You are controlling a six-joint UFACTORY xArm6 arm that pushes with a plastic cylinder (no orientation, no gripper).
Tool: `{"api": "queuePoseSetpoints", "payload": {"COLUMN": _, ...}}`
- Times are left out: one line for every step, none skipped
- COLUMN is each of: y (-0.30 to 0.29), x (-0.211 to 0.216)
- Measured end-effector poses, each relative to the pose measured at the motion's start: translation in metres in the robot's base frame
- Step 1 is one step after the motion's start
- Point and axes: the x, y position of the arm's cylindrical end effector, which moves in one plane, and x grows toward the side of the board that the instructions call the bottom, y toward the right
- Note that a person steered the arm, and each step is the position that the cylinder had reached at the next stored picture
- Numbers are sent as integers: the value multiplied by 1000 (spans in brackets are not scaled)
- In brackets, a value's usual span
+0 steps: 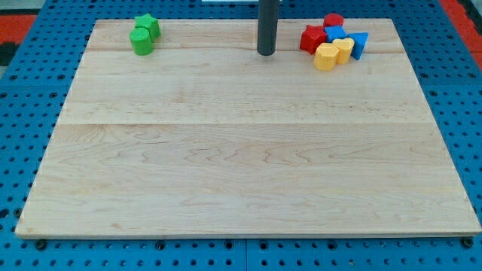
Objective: Move the group of blocks towards top right
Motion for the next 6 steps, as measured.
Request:
{"api": "queuePoseSetpoints", "payload": {"y": 1, "x": 0}}
{"api": "queuePoseSetpoints", "payload": {"y": 1, "x": 1}}
{"api": "queuePoseSetpoints", "payload": {"y": 0, "x": 1}}
{"api": "queuePoseSetpoints", "payload": {"y": -1, "x": 1}}
{"api": "queuePoseSetpoints", "payload": {"y": -1, "x": 3}}
{"api": "queuePoseSetpoints", "payload": {"y": -2, "x": 47}}
